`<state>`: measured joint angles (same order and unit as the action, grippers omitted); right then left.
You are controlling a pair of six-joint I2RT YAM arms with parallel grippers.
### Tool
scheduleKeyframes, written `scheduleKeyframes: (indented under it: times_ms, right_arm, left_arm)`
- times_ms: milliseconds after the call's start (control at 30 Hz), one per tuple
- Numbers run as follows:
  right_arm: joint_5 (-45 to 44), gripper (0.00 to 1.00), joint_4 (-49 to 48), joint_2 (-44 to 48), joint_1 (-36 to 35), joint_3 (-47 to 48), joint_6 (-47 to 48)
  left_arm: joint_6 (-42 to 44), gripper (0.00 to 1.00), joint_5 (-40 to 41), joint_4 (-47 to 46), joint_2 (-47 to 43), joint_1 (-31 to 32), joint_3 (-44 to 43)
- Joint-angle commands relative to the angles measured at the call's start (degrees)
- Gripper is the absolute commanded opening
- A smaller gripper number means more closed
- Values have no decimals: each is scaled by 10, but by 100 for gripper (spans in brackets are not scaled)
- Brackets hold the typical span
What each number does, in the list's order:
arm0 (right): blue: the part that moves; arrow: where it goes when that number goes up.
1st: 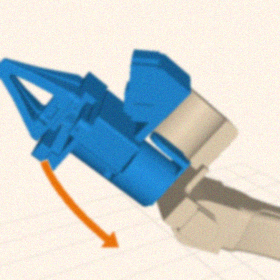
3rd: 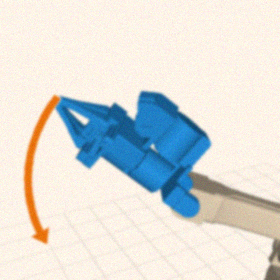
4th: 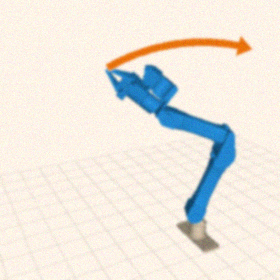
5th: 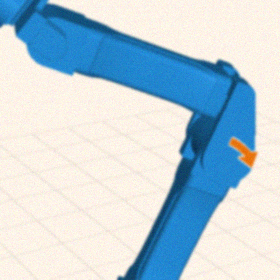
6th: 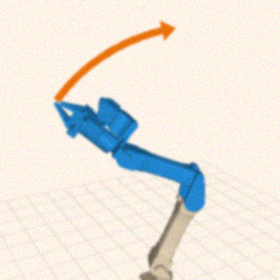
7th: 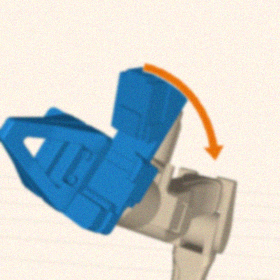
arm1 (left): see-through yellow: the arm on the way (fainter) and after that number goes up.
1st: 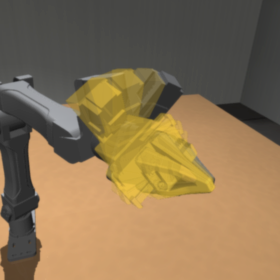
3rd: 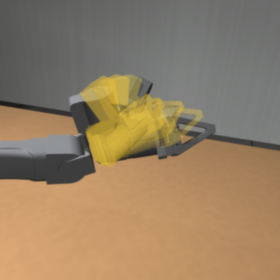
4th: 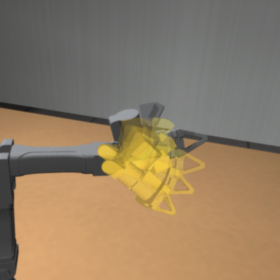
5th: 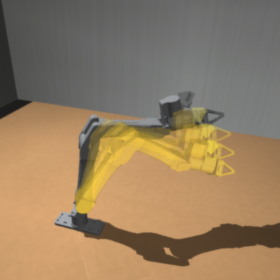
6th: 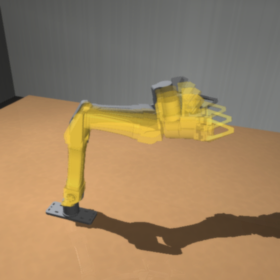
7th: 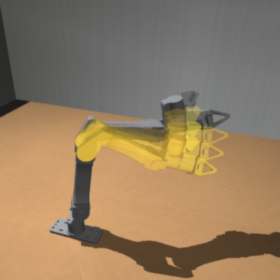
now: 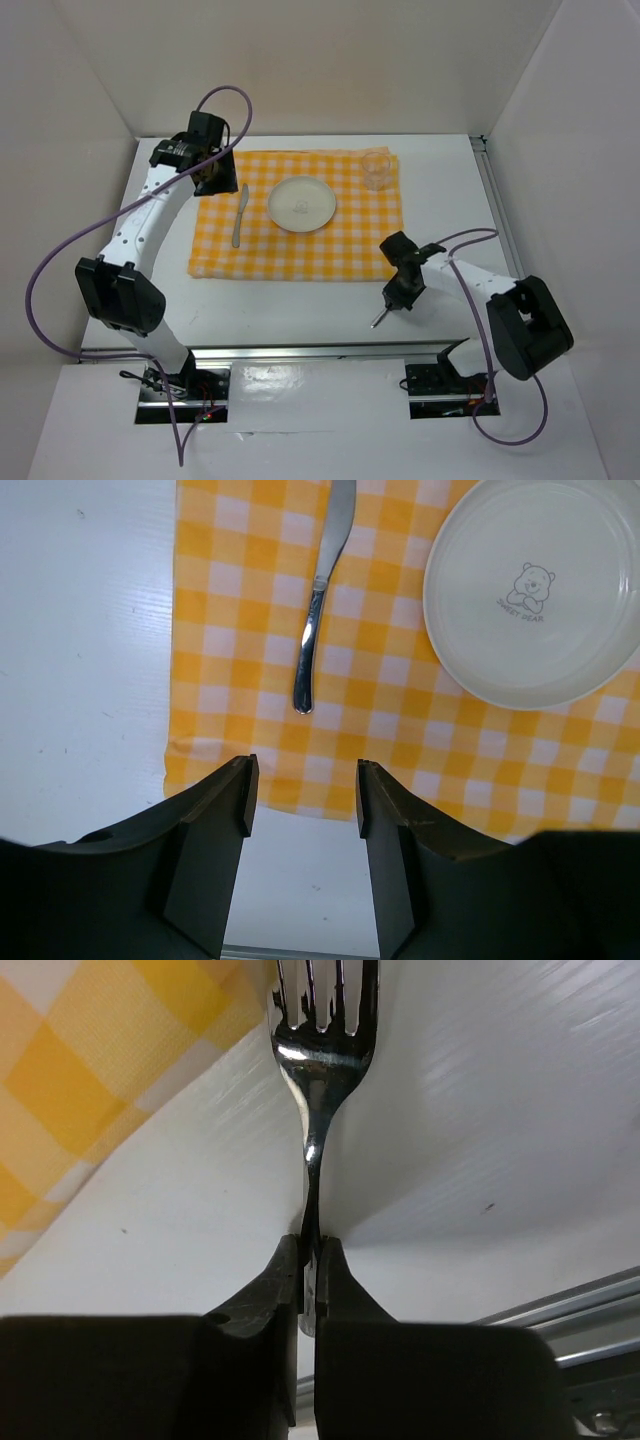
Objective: Set the dinner table for one person
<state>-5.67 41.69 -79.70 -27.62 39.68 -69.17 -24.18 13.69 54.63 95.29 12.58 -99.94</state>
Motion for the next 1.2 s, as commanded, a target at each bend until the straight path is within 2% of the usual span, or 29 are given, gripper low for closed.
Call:
scheduleKeyframes:
  times_ms: [0,67,167,233,267,333,367,433,533,600,700,867,1167]
  right_arm:
    - [-103,0,37,47,-3,-8,-24]
    - [-122,0,70,89,-3,21,-10]
    - [-166,0,94,104,-3,100,46]
    - [-156,0,44,104,-3,154,187]
    - [-142,0,-6,86,-3,173,238]
    - [-103,0,-29,46,2,246,346]
    - [-91,0,-35,-12,7,275,374]
    - [-65,0,-28,-79,13,358,451]
    - [-71,0,-1,-206,13,430,508]
    - [-77,0,5,-267,13,476,513]
    - [-63,0,-10,-304,25,496,535]
    - [-15,0,-35,-323,53,496,549]
    - [14,0,-12,-369,77,513,565]
  left_arm:
    - [9,60,9,-11,-23,0,-11]
    - [9,60,9,-11,-23,0,-11]
    - [9,60,9,-11,-34,-5,-17]
    - [9,60,9,-11,-40,-5,-17]
    - [9,60,9,-11,-41,-5,-17]
    - [9,60,15,-6,-46,-5,-17]
    - [9,60,20,-6,-46,-5,-17]
    - [9,60,20,-6,-46,-11,-10]
    - [9,60,20,-6,-52,-11,-4]
    - [9,60,20,-6,-58,-11,-4]
    - [9,60,26,-6,-58,-11,1]
    - [14,60,14,-6,-63,-11,6]
    - [14,60,14,-6,-63,-11,6]
